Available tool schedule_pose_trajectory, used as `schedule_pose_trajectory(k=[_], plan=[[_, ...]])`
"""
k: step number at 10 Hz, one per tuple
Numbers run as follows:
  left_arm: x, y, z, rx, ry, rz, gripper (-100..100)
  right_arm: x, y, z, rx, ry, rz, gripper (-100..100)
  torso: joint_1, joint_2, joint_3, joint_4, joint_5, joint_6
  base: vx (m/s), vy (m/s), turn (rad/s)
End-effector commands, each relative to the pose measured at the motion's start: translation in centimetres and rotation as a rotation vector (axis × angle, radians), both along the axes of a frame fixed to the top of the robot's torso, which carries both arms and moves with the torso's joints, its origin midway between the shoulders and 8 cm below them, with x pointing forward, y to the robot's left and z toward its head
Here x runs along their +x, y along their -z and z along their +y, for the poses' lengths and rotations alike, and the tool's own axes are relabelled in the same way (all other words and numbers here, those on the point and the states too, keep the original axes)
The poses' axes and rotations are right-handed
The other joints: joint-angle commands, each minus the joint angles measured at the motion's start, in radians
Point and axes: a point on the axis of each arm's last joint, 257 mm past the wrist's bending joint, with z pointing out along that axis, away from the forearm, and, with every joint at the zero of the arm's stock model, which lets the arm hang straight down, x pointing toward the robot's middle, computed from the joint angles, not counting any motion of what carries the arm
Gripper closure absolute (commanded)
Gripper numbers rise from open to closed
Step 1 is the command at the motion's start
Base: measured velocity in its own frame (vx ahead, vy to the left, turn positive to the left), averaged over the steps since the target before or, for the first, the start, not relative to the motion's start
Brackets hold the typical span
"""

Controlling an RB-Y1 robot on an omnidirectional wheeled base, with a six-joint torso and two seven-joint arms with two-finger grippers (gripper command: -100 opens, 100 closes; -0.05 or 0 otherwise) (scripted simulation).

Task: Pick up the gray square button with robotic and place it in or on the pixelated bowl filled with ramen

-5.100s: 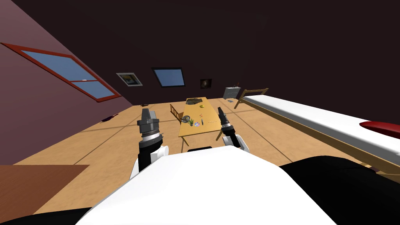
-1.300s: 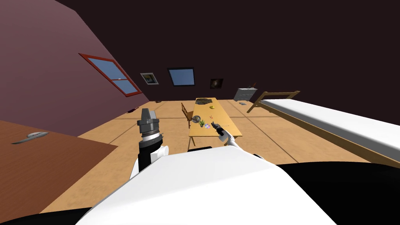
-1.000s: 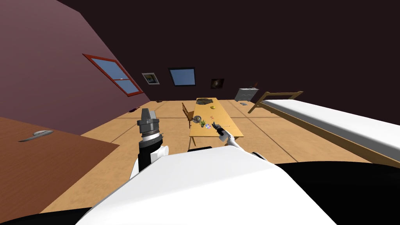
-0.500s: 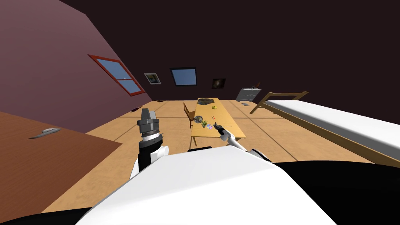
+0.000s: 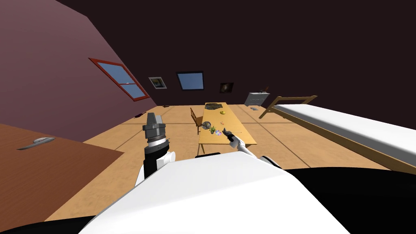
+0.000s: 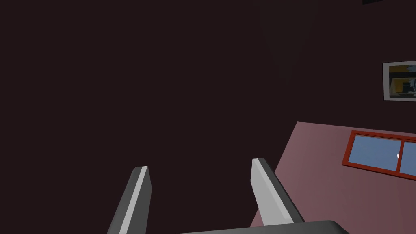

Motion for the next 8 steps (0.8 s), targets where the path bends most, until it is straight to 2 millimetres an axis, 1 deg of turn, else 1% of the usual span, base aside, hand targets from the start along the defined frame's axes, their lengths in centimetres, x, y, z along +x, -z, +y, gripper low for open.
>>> schedule_pose_trajectory(k=[1,2,3,5,7,8], plan=[[0.00,0.00,0.00,0.000,0.000,0.000,0,-0.72,0.44,0.39,0.001,-0.017,-0.002,-100,0.000,0.000,0.000,0.000,0.000,0.000,0.190,0.035,-0.085],[0.00,0.00,0.00,0.000,0.000,0.000,0,-0.37,0.24,0.28,0.001,-0.009,-0.001,-100,0.000,-0.002,-0.002,-0.001,0.000,0.000,0.079,0.016,-0.014],[0.00,-0.01,0.00,0.000,0.000,0.000,0,-0.38,0.23,0.35,0.001,-0.012,-0.002,100,-0.001,0.002,0.001,0.000,0.000,0.000,0.014,0.003,0.004],[0.00,-0.01,0.00,0.000,0.000,0.000,0,-0.39,0.22,0.25,-0.001,-0.011,-0.001,100,-0.002,0.008,0.004,0.001,-0.001,-0.001,0.003,-0.001,-0.005],[0.00,-0.01,0.00,0.000,0.000,0.000,0,-0.37,0.21,0.29,-0.001,-0.012,-0.002,100,-0.003,0.008,0.004,0.001,-0.001,-0.001,0.000,0.000,0.000],[0.00,-0.01,0.00,0.000,0.000,0.000,0,-0.38,0.22,0.28,-0.001,-0.012,-0.002,0,-0.003,0.008,0.004,0.001,-0.001,-0.001,0.000,0.000,0.000]])
